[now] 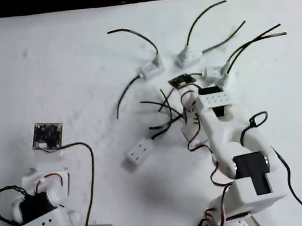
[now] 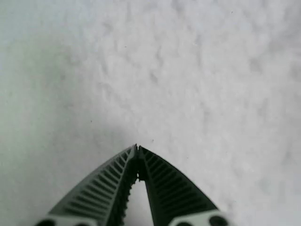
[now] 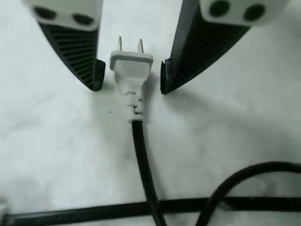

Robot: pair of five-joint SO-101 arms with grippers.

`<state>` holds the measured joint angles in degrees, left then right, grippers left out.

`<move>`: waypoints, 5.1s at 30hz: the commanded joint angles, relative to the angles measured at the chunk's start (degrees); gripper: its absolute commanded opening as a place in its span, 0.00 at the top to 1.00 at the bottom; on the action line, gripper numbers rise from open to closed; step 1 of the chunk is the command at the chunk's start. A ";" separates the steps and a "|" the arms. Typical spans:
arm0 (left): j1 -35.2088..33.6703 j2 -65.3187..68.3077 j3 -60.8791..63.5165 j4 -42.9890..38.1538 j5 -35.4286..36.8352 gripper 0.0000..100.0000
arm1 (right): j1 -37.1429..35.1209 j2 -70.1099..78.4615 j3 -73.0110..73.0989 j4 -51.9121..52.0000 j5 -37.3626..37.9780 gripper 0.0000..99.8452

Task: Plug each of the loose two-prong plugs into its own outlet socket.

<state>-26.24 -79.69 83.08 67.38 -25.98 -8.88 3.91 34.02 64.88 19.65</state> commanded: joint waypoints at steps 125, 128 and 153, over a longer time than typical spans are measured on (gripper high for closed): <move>-0.22 -0.66 -0.09 -0.44 -0.53 0.97 | -1.71 3.56 -9.32 8.84 -6.42 0.88; -0.22 -0.66 -0.09 -0.44 -0.53 0.97 | -1.80 3.56 -9.23 8.84 -6.42 0.91; -0.22 -0.66 -0.09 -0.44 -0.53 0.97 | -13.93 3.12 -9.32 11.38 -12.48 0.97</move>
<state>-26.24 -79.69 83.34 67.38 -25.98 -20.13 7.52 25.23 75.60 8.48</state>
